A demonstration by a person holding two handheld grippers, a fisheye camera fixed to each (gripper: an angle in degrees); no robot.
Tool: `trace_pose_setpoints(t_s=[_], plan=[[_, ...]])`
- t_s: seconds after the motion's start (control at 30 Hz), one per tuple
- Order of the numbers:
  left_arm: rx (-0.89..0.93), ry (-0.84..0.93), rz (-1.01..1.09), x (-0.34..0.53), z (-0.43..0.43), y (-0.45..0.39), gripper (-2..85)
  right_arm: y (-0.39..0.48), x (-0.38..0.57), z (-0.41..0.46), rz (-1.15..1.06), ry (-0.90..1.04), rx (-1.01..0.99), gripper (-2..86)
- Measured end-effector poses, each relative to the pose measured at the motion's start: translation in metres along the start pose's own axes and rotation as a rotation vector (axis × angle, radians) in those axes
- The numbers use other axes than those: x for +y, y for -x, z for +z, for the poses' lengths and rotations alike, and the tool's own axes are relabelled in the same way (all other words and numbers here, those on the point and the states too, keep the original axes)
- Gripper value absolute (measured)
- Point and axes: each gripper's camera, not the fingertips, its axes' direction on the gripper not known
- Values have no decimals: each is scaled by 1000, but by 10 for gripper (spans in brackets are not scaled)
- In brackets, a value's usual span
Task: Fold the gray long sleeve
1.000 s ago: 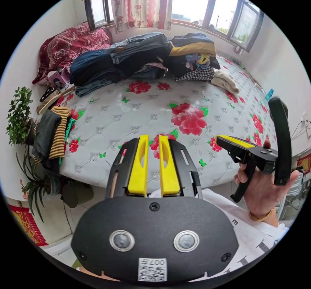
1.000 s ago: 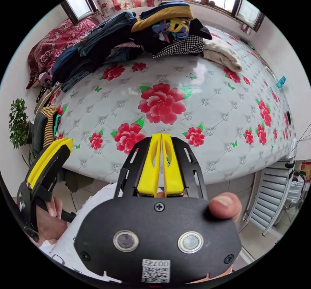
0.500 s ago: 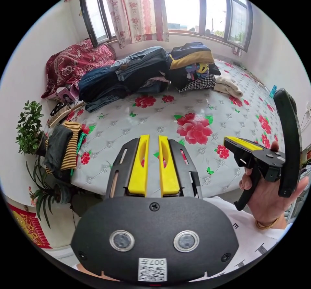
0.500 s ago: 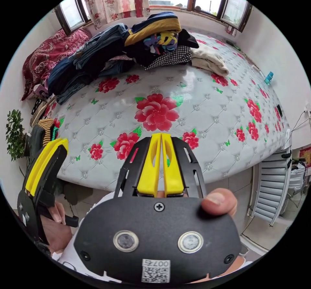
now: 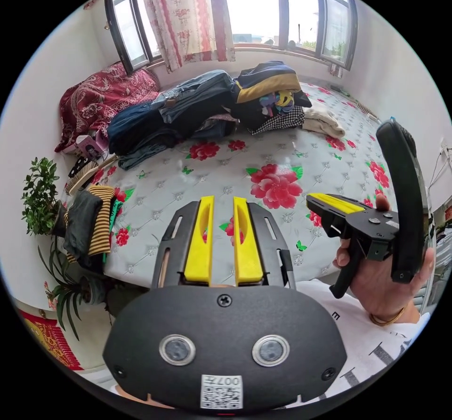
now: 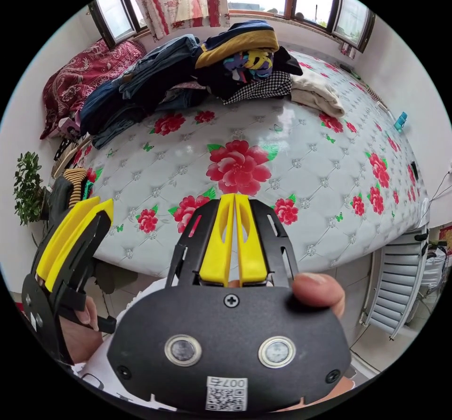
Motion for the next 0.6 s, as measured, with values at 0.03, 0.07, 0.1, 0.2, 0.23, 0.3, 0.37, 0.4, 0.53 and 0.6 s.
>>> trace_pose_setpoints(t_s=[0.03,0.07,0.1,0.2,0.23,0.3,0.37,0.4,0.53,0.6], plan=[[-11,4,6,3,1,-2,58,-2,-2,-1,20,2,26,-3],[-15,3,11,5,1,-3,58,-4,-4,-3,50,-6,58,-3],[-3,5,20,8,2,-3,58,-6,-4,-4,62,-12,71,-3],[21,28,14,16,12,0,58,-7,-7,-7,55,-21,63,-3],[5,27,24,19,15,-1,56,-8,-8,-6,65,-17,58,-3],[-48,15,20,25,16,-1,54,-9,-10,-5,57,-13,42,-3],[-66,12,18,30,17,-1,53,-9,-11,0,54,-9,27,-3],[-67,13,9,33,18,1,52,-10,-12,1,53,-10,24,-4],[-72,40,-27,41,24,12,49,-8,-14,6,42,-6,11,-4],[-71,47,-31,45,28,16,48,-6,-16,7,37,-7,15,-4]])
